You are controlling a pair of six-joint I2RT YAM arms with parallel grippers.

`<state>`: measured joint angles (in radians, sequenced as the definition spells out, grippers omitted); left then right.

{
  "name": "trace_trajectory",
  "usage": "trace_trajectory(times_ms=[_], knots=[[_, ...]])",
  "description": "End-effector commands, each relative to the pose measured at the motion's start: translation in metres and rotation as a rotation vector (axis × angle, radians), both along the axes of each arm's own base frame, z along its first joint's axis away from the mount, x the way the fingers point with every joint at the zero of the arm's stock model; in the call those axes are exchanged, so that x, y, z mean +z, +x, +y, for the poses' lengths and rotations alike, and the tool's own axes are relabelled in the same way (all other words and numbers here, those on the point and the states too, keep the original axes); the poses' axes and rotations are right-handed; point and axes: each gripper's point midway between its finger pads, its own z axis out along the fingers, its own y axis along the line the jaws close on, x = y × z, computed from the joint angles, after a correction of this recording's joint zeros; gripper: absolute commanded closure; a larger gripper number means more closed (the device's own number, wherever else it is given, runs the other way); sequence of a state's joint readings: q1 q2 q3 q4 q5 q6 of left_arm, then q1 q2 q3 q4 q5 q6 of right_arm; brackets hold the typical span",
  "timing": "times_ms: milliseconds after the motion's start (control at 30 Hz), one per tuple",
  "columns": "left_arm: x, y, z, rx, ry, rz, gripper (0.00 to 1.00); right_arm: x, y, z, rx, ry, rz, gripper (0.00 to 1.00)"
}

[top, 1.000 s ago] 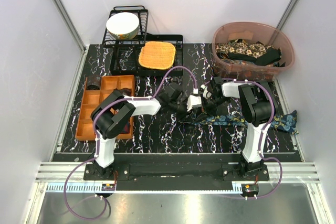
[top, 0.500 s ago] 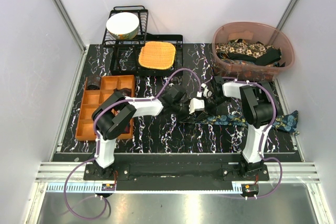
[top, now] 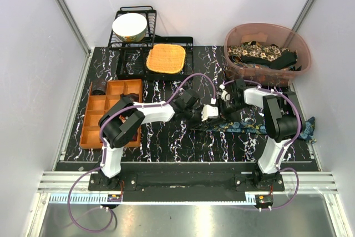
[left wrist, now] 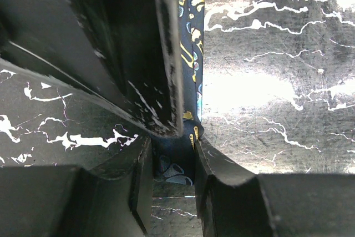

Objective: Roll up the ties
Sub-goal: Roll the tie at the center of the board.

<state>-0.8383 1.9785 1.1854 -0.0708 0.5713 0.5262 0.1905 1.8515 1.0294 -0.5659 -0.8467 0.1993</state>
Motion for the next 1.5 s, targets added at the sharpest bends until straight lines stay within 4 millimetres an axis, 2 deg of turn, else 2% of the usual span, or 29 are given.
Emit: trace_trajectory(times_ms=[0, 167, 267, 300, 333, 367, 533, 700, 933, 1000, 1067, 1133, 1167, 1200, 1233, 1300, 1333, 1367, 1433, 1467], knots=[[-0.064, -0.026, 0.053, 0.041, 0.271, 0.118, 0.73, 0.009, 0.007, 0.016, -0.007, 0.125, -0.038, 0.59], [-0.064, -0.027, 0.054, 0.048, 0.277, 0.127, 0.73, 0.002, 0.006, 0.020, -0.011, 0.156, -0.054, 0.64], [-0.062, -0.030, 0.056, 0.050, 0.278, 0.135, 0.73, 0.004, 0.004, 0.023, -0.001, 0.172, -0.062, 0.74], [-0.063, -0.031, 0.057, 0.048, 0.281, 0.136, 0.73, 0.004, 0.004, 0.023, 0.000, 0.169, -0.064, 0.79], [-0.062, -0.032, 0.058, 0.047, 0.281, 0.138, 0.73, 0.003, 0.003, 0.023, 0.000, 0.170, -0.059, 0.93], [-0.060, -0.033, 0.058, 0.047, 0.279, 0.138, 0.73, 0.001, 0.002, 0.022, -0.001, 0.164, -0.056, 1.00], [-0.053, -0.038, 0.062, 0.045, 0.259, 0.160, 0.71, -0.014, 0.001, 0.009, -0.023, 0.067, -0.030, 1.00], [-0.046, -0.040, 0.055, 0.030, 0.200, 0.179, 0.49, -0.030, 0.002, -0.002, -0.043, -0.031, -0.004, 1.00], [-0.032, -0.027, 0.042, 0.032, 0.111, 0.188, 0.38, -0.042, 0.003, -0.015, -0.042, -0.137, 0.009, 1.00], [-0.025, -0.027, 0.040, 0.030, 0.064, 0.201, 0.36, -0.047, 0.003, -0.018, -0.036, -0.167, 0.007, 1.00], [-0.016, -0.018, 0.037, 0.048, 0.000, 0.199, 0.32, -0.048, 0.000, -0.020, -0.033, -0.175, 0.013, 1.00], [-0.009, -0.016, 0.043, 0.085, -0.052, 0.232, 0.25, -0.050, 0.000, -0.022, -0.031, -0.185, 0.013, 1.00], [0.001, -0.006, 0.035, 0.090, -0.132, 0.193, 0.23, -0.052, 0.000, -0.023, -0.029, -0.196, 0.012, 1.00], [0.002, -0.011, 0.041, 0.120, -0.156, 0.230, 0.22, -0.054, -0.001, -0.024, -0.029, -0.204, 0.016, 1.00], [0.012, -0.004, 0.034, 0.121, -0.222, 0.195, 0.19, -0.055, 0.000, -0.024, -0.029, -0.206, 0.013, 1.00], [0.013, -0.007, 0.034, 0.158, -0.261, 0.232, 0.18, -0.057, -0.001, -0.026, -0.027, -0.221, 0.023, 1.00], [0.024, -0.002, 0.026, 0.148, -0.331, 0.191, 0.18, -0.059, -0.002, -0.026, -0.025, -0.233, 0.024, 1.00], [0.021, -0.008, 0.029, 0.153, -0.348, 0.206, 0.17, -0.061, -0.002, -0.026, -0.023, -0.242, 0.030, 1.00], [0.032, -0.006, 0.022, 0.155, -0.444, 0.195, 0.16, -0.061, -0.001, -0.025, -0.015, -0.259, 0.027, 1.00], [0.027, -0.012, 0.024, 0.166, -0.454, 0.221, 0.15, -0.065, -0.004, -0.025, -0.011, -0.267, 0.048, 1.00]])
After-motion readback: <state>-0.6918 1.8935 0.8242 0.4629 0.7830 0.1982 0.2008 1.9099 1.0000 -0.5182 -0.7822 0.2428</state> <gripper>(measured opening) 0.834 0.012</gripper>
